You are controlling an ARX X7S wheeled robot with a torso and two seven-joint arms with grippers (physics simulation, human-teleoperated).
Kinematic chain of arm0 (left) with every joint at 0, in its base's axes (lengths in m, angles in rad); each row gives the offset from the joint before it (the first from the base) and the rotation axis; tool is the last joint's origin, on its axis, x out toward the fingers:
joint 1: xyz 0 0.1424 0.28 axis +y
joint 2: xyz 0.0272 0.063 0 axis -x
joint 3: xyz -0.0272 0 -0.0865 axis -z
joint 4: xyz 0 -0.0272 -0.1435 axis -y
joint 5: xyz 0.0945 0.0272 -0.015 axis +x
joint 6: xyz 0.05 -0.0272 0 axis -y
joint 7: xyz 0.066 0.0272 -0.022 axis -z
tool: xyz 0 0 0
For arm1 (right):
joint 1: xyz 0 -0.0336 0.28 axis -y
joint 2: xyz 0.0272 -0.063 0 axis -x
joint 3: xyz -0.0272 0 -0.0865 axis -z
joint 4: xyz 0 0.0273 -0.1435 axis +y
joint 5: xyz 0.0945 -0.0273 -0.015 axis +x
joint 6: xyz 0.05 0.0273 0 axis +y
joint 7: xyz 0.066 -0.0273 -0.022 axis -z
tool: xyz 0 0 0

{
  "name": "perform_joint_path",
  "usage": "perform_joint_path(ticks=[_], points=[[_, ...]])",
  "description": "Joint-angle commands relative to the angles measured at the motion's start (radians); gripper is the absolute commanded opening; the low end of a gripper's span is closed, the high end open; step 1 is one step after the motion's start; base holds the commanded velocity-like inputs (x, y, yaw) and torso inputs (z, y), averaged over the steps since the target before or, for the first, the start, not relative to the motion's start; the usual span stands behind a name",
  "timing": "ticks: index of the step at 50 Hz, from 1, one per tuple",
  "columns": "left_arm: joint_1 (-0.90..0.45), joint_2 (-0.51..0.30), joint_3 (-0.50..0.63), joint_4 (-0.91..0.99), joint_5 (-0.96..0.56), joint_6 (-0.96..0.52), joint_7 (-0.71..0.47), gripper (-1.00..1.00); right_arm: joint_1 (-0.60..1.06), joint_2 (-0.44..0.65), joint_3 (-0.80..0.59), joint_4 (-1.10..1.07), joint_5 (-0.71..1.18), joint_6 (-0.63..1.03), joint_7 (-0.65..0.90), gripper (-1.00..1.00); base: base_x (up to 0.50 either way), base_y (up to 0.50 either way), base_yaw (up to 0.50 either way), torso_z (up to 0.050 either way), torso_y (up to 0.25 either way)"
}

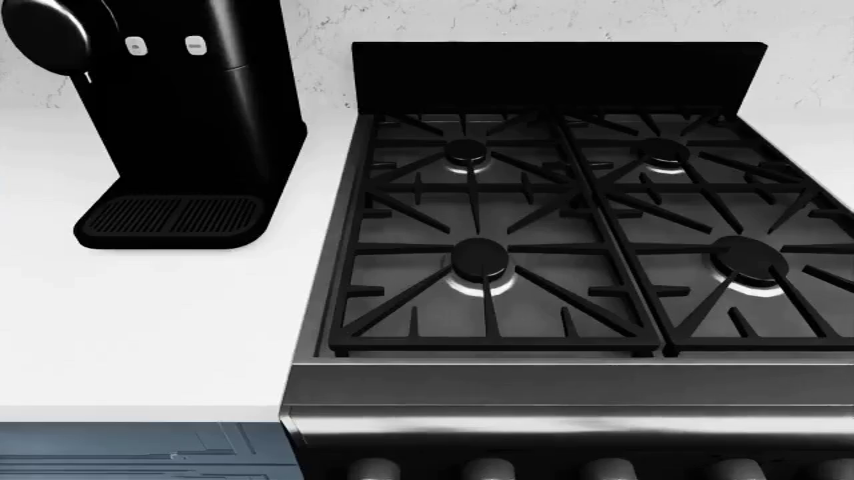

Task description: Pick the chili pepper from the counter and place it in the microwave.

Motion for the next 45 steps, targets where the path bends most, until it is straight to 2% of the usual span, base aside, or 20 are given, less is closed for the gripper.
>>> perform_joint_path(ticks=[1,10,28,35,45], points=[[0.041,-0.006,-0.028,0.000,0.000,0.026,0.000,1.00,0.178,-0.075,-0.066,0.080,-0.054,0.068,-0.027,-1.00,0.00,0.00,0.00,0.000,0.000],[0.050,-0.006,-0.026,0.000,0.004,0.036,0.000,1.00,0.291,-0.114,-0.124,0.151,-0.112,0.088,-0.074,-1.00,0.00,0.00,0.00,0.000,0.000],[0.152,-0.009,-0.046,0.000,0.042,0.110,0.000,1.00,0.471,-0.247,-0.258,0.338,-0.310,0.049,-0.225,-1.00,0.00,0.00,0.00,0.000,0.000],[0.170,-0.006,-0.050,0.000,0.051,0.120,0.000,1.00,0.476,-0.328,-0.220,0.420,-0.479,0.052,-0.330,-1.00,0.00,0.00,0.00,0.000,0.000],[0.208,0.005,-0.042,0.000,0.080,0.149,0.000,1.00,0.478,-0.490,-0.128,0.532,-0.888,0.074,-0.592,-1.00,0.00,0.00,0.00,0.000,0.000]])
